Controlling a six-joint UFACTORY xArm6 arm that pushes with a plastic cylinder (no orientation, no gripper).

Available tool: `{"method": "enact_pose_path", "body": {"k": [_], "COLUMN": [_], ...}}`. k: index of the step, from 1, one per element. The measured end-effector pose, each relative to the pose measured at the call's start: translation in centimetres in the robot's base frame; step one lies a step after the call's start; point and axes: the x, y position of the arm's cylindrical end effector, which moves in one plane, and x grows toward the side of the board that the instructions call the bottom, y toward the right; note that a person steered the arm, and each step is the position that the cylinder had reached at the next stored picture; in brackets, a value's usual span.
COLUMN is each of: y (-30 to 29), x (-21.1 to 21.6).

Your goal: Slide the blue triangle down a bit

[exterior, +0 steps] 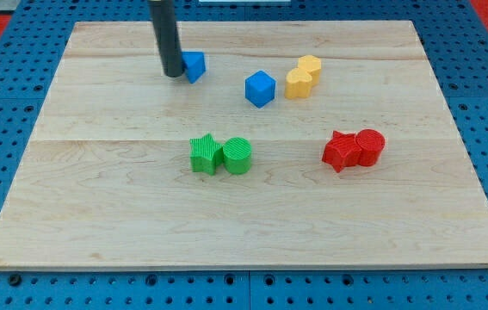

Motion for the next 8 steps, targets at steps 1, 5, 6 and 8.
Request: {"method": "enact_pose_path", "body": {"k": [1,5,6,8], "y": [2.8,4.5,4.6,4.3], "x": [-0.6,-9.0,-7.3,-5.2]}}
